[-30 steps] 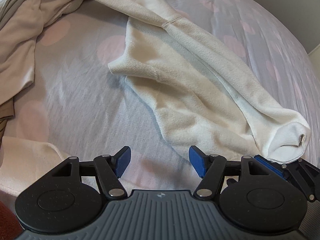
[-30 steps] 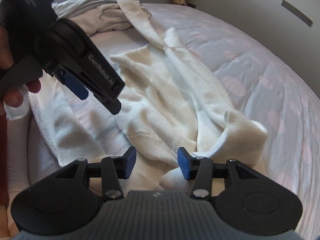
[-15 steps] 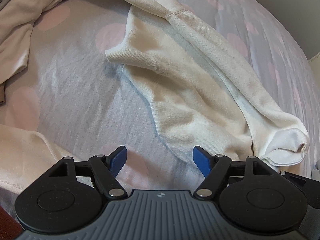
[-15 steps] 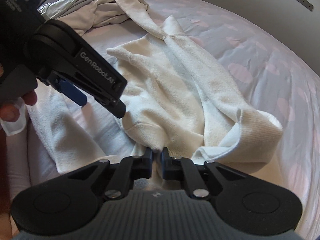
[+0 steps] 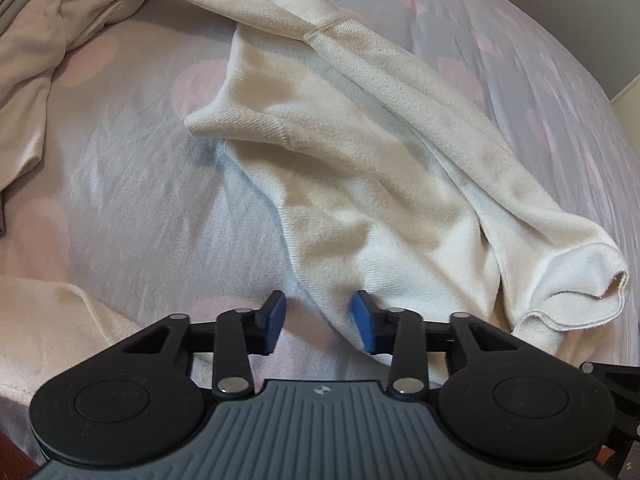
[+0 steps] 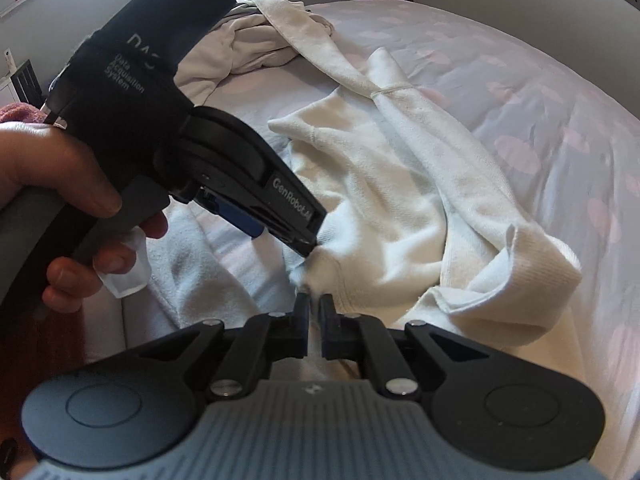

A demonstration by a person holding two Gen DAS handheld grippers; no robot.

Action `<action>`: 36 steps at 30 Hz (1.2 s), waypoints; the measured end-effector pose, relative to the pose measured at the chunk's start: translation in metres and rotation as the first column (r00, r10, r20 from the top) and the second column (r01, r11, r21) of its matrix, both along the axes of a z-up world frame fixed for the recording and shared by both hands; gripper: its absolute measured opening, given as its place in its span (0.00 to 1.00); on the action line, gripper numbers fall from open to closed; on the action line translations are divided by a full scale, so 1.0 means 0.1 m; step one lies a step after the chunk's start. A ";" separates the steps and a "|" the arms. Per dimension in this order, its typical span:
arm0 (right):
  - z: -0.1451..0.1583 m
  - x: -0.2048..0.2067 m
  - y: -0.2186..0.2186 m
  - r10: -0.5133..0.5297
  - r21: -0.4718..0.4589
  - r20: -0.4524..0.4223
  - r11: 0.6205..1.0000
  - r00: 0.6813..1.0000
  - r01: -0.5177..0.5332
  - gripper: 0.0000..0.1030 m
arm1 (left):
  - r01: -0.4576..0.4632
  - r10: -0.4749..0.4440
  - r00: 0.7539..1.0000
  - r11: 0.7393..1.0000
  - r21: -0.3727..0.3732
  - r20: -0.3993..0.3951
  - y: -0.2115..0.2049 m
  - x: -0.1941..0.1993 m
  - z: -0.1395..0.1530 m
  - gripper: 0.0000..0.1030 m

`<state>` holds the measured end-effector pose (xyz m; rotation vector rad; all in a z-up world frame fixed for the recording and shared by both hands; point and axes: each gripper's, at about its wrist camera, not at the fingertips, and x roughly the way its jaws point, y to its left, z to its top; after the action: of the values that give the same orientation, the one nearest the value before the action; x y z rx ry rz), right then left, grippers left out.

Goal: Fold clothes

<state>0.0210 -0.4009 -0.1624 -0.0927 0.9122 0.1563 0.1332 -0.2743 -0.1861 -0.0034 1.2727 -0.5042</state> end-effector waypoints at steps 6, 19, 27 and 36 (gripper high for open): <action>0.13 -0.04 -0.09 -0.025 -0.101 0.026 0.995 0.999 0.027 0.38 | 0.020 -0.019 0.999 1.000 -0.005 0.026 -0.01 -0.02 0.01 0.08; 0.37 -0.09 -0.32 -0.088 -0.171 0.101 0.980 0.991 0.104 0.54 | -0.104 0.093 0.991 0.989 -0.107 -0.099 0.31 0.04 0.20 0.48; 0.35 -0.05 -0.36 -0.087 -0.232 0.144 0.965 0.986 0.119 0.61 | -0.109 0.090 0.981 0.988 -0.108 -0.174 0.17 0.01 0.03 0.52; 0.11 0.22 -0.58 -0.094 -0.299 0.140 0.945 0.986 0.133 0.65 | -0.115 0.097 0.986 0.985 -0.131 -0.136 -0.09 0.10 -0.07 0.53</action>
<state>0.0428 -0.4590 -0.1510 -0.3350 0.8095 -0.1003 0.1430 -0.2833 -0.1931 -0.2229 1.3541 -0.5051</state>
